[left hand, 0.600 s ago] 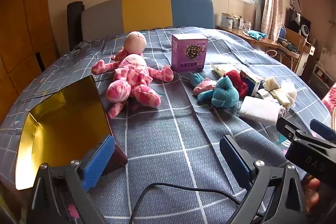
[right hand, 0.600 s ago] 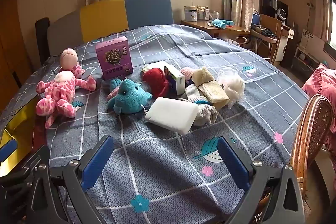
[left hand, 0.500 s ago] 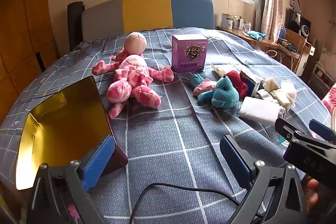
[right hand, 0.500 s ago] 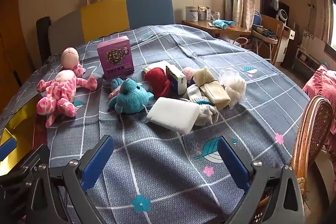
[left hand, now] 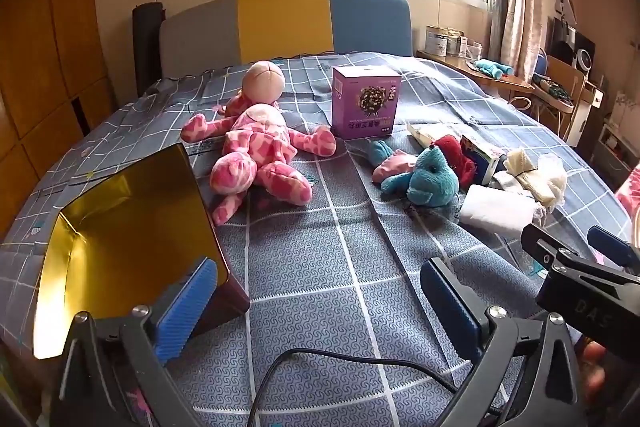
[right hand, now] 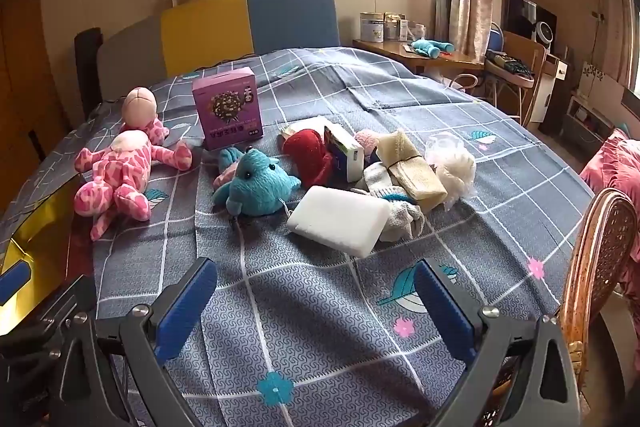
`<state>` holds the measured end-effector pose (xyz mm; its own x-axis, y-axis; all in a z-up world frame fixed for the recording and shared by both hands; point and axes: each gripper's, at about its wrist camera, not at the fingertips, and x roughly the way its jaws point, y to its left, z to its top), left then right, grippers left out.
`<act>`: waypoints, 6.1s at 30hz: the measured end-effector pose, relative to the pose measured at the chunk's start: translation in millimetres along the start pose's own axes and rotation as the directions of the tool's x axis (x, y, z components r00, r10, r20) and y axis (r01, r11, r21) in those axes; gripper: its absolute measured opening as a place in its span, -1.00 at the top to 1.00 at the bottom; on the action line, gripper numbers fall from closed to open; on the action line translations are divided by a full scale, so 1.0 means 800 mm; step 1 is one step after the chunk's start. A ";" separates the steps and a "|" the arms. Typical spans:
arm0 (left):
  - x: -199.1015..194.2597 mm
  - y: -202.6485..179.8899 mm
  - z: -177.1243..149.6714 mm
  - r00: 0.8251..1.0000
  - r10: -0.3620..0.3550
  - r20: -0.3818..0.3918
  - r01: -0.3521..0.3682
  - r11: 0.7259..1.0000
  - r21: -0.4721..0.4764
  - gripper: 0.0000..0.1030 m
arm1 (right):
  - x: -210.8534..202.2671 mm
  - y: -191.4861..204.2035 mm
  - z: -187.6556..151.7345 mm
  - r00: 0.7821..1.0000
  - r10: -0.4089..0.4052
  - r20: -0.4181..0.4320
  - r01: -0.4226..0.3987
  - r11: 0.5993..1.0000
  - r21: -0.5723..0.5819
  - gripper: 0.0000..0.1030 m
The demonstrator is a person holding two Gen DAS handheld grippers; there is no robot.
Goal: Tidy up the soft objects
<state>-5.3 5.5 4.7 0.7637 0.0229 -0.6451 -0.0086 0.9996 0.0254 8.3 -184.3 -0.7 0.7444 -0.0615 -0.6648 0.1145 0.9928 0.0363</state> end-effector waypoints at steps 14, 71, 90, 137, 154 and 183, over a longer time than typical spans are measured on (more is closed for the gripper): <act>-0.001 0.004 -0.001 1.000 0.002 0.001 -0.002 1.000 -0.008 -0.99 | 0.000 0.004 0.000 1.000 0.006 -0.005 -0.006 1.000 -0.013 -0.96; 0.118 -0.054 0.097 0.924 -0.302 -0.234 0.317 0.948 0.026 -0.80 | 0.049 -0.117 0.076 0.996 0.033 -0.077 -0.028 0.997 0.066 -0.96; 0.277 -0.130 0.114 0.872 -0.296 -0.389 0.276 0.955 -0.108 -0.35 | 0.063 -0.150 0.078 0.983 0.176 -0.061 -0.165 0.976 0.145 -0.96; 0.023 0.304 0.010 0.995 -0.069 -0.067 0.025 0.857 -0.515 -0.04 | 0.190 -0.229 0.117 0.955 -0.017 -0.297 0.121 0.933 0.338 0.34; 0.192 0.297 0.067 0.973 -0.111 -0.202 0.013 0.901 -0.433 -0.22 | 0.186 -0.216 0.124 0.966 -0.073 -0.249 0.138 0.957 0.255 0.35; 0.019 0.245 -0.039 0.982 0.078 -0.169 -0.142 0.903 -0.405 -0.63 | 0.127 -0.166 0.145 0.999 -0.029 -0.028 0.032 0.993 0.111 0.36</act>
<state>-15.5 202.5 -24.1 0.6404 0.1029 -0.7611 -0.3769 0.9055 -0.1947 145.1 -334.2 13.7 0.7222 -0.0871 -0.6862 0.2105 0.9727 0.0980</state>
